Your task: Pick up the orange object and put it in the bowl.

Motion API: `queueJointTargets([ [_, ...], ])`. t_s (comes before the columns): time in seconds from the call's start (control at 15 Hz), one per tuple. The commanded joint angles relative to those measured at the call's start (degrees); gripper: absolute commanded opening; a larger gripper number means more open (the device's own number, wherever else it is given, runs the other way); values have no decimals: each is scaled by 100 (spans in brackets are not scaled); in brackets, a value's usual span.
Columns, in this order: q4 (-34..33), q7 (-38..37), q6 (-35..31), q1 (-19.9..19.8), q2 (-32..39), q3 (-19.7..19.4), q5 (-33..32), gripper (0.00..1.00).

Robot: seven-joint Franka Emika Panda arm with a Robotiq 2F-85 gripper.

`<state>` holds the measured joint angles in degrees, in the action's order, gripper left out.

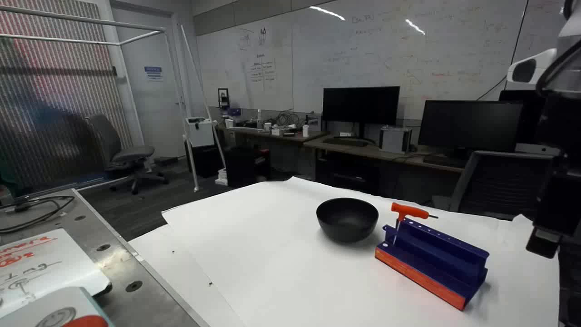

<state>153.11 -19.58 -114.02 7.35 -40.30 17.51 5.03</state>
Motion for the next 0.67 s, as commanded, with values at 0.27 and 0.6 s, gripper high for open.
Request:
queueJointTargets([
  [0.27, -41, -31, 7, 56, -3, -53, -41, 100],
  [0.6, -1014, 659, -924, -254, 1271, -579, -234, 100],
])
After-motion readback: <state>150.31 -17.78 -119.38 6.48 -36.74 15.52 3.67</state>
